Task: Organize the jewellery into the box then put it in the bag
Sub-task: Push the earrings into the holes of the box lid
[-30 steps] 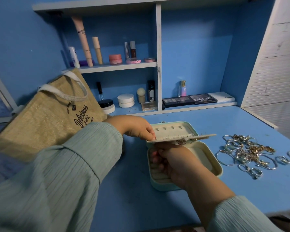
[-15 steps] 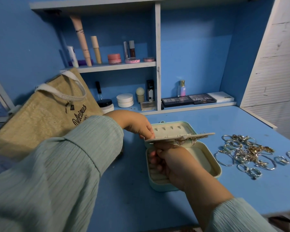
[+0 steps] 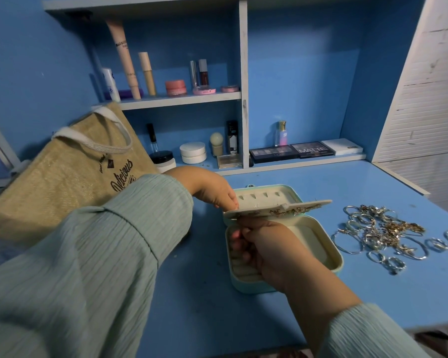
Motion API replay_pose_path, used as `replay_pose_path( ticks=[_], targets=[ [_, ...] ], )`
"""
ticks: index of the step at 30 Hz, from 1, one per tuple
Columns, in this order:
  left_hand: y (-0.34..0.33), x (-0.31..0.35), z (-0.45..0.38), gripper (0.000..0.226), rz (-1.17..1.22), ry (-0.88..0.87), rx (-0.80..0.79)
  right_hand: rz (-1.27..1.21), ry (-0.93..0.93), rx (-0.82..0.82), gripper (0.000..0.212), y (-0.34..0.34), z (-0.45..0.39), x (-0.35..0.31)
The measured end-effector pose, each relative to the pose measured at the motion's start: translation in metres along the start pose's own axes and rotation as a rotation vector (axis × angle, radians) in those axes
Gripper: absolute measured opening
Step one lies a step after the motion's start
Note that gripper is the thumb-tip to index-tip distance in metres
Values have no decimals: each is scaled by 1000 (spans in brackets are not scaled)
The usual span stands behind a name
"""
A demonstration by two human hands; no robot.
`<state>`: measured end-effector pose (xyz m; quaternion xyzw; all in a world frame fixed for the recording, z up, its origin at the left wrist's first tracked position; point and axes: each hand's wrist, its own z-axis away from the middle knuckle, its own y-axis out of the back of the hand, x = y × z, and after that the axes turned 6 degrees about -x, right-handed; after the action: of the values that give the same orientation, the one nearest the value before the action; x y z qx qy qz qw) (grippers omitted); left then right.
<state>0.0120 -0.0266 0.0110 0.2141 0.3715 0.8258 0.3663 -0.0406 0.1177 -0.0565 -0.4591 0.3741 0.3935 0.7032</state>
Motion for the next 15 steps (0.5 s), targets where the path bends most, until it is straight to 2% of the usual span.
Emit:
replay_pose_path(
  ticks=[8, 11, 15],
  targets=[
    [-3, 1, 8, 22, 64, -5, 1, 20, 27, -3, 39, 1, 0, 1],
    [-8, 1, 12, 27, 106, -7, 74, 18, 49, -1, 42, 2, 0, 1],
    [-14, 0, 17, 19, 166, 17, 186, 9, 46, 9, 45, 1, -1, 1]
  ],
)
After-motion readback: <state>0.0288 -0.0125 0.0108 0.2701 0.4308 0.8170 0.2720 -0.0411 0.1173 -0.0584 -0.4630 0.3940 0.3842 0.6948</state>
